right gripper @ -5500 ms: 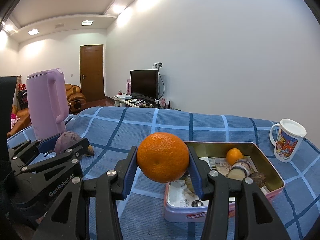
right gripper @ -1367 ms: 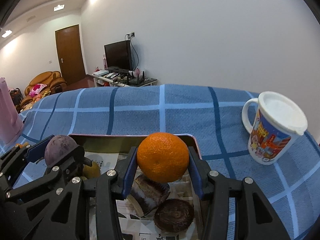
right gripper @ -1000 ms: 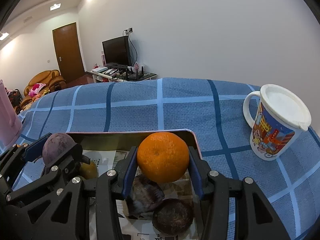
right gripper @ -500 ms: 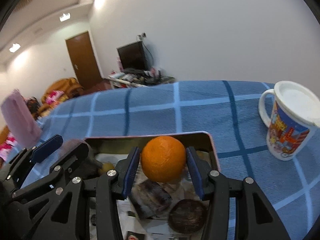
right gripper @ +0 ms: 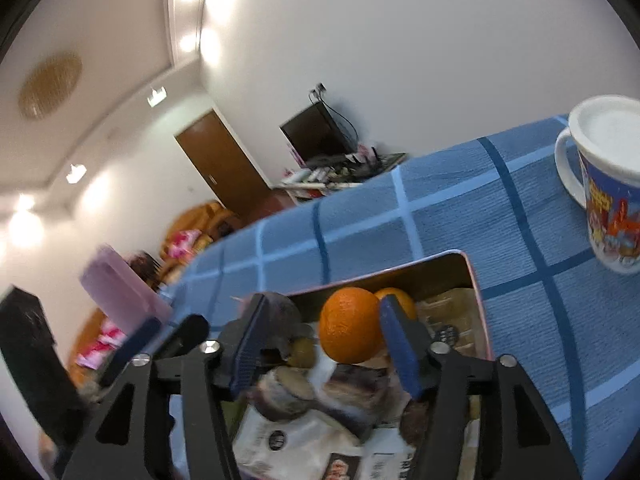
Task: Organize fruits
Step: 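Open both tools to release the orange and beet inside the tin, then withdraw both open tools from the tin toward the remaining loose fruits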
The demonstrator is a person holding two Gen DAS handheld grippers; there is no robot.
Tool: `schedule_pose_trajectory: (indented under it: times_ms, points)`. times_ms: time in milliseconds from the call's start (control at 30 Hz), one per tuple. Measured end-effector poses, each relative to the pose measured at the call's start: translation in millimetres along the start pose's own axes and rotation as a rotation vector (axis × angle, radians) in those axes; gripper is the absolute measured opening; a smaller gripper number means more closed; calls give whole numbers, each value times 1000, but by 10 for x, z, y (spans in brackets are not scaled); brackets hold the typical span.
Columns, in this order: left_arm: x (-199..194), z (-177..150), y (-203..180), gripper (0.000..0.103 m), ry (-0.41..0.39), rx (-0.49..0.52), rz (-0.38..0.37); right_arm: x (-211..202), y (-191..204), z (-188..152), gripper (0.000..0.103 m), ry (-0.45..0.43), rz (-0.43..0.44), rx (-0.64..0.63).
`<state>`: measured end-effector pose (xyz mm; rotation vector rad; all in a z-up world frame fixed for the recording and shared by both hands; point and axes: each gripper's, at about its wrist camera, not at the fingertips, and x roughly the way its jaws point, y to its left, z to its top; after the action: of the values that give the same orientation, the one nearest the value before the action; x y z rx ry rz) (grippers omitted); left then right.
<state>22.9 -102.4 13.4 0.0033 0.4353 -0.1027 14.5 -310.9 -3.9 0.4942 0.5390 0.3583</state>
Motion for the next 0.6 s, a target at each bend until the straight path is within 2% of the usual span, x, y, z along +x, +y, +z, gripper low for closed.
schedule_pose_trajectory:
  times_ms: [133, 267, 367, 467, 600]
  points:
    - [-45, -60, -119, 103, -28, 89, 30, -183, 86, -16, 68, -106, -87, -27]
    - [-87, -102, -176, 103, -63, 127, 43, -398, 245, -76, 71, -253, -286, -120]
    - [-128, -112, -189, 103, -77, 129, 34, -499, 384, -154, 72, -340, -382, -182]
    - [-181, -121, -185, 103, -99, 128, 27, -551, 493, -221, 72, -386, -430, -223]
    - [-205, -127, -188, 103, -96, 134, 17, -601, 561, -306, 72, -385, -465, -259]
